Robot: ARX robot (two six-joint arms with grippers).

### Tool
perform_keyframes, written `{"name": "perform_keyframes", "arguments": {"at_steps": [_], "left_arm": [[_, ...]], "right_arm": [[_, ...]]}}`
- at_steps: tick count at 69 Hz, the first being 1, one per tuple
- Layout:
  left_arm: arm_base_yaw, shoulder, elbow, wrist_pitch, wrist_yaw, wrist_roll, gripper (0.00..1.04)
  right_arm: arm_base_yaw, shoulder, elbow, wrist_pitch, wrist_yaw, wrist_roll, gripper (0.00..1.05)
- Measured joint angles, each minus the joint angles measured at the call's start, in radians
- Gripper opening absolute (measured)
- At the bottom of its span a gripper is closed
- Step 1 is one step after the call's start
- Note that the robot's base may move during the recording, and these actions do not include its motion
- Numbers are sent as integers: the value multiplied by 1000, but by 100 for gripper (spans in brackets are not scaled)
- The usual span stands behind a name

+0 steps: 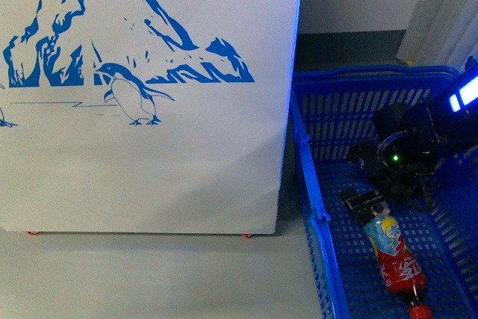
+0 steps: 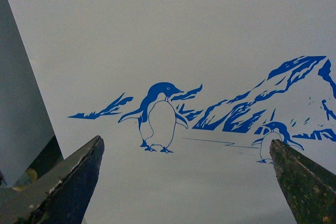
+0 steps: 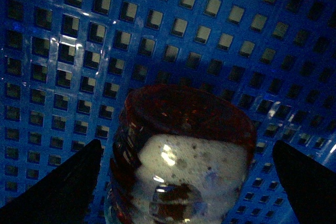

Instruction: Put drink in fridge

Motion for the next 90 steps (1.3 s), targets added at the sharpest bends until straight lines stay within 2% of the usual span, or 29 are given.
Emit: {"name": "perform_keyframes", "arguments": {"at_steps": [26,53,67,75,90], "left_arm": [[0,0,0,0,0,0,97],[0,0,0,0,0,0,97],[0,0,0,0,0,0,97],[0,0,0,0,0,0,97],[0,0,0,0,0,0,97]], "right_arm": [[0,65,47,-34,2,26,97],[-1,68,41,-27,70,21,97],[-5,68,40,-26,107,21,71],[-9,68,41,-29,106,23,61],[-17,64,40,-18,90,37,50]]}}
